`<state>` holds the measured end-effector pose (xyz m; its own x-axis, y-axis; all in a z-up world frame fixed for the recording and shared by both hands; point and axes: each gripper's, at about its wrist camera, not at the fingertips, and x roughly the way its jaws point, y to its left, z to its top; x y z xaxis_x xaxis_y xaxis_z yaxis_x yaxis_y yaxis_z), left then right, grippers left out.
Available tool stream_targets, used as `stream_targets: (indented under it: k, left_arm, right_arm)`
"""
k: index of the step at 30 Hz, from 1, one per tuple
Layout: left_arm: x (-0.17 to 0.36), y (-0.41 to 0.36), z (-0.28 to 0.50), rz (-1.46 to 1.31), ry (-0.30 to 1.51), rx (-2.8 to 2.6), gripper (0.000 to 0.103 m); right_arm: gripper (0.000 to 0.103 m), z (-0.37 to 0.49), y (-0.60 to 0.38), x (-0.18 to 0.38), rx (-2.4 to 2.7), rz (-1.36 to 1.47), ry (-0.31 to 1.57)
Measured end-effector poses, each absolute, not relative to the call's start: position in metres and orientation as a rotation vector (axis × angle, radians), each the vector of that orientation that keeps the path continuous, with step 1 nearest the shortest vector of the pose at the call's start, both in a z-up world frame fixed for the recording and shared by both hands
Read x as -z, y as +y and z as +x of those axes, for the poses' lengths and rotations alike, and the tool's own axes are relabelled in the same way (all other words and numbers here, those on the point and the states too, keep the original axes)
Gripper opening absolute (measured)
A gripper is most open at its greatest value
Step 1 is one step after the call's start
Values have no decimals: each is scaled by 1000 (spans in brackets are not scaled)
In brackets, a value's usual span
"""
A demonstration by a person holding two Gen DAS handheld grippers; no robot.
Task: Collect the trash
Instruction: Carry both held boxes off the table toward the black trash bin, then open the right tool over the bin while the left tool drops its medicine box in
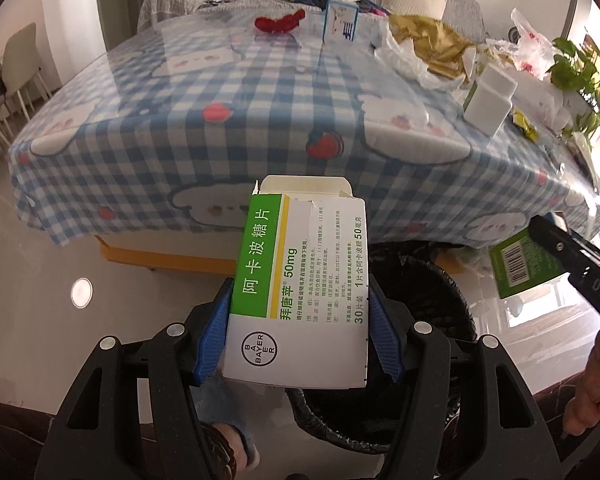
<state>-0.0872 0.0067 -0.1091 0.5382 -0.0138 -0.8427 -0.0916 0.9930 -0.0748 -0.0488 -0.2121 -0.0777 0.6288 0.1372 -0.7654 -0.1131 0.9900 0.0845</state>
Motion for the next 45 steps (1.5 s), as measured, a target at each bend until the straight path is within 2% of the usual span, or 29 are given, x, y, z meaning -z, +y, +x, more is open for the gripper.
stream_targets:
  k: [13,22,24,28,30,33,45]
  left_arm:
    - [138,19,-92,-151,1054,-72,61]
    - [135,29,-103,-170,1036,-102,61]
    - [135,28,-102,-166,1038,-105,61]
    - [139,24,-100,-158,1053,-104,61]
    - [141,19,-98,-148,1057,-100,61]
    - [145,12,-96,-139,1069,-89,61]
    - [159,-34,-85,-122,1111,-24,61]
  right_arm:
    - [46,-50,-183,113,-173,-52,934]
    - [47,-53,-173,110,-201,-42,910]
    - [65,-55,-175,108,-184,-44,893]
    - [77,-53,-180,111,-184,-33,906]
    - [89,-53,-184,114,-173,-32,909]
    - [94,-52,-192,121,-144,-40,926]
    - [95,-52,-247,136,-52,-16,959]
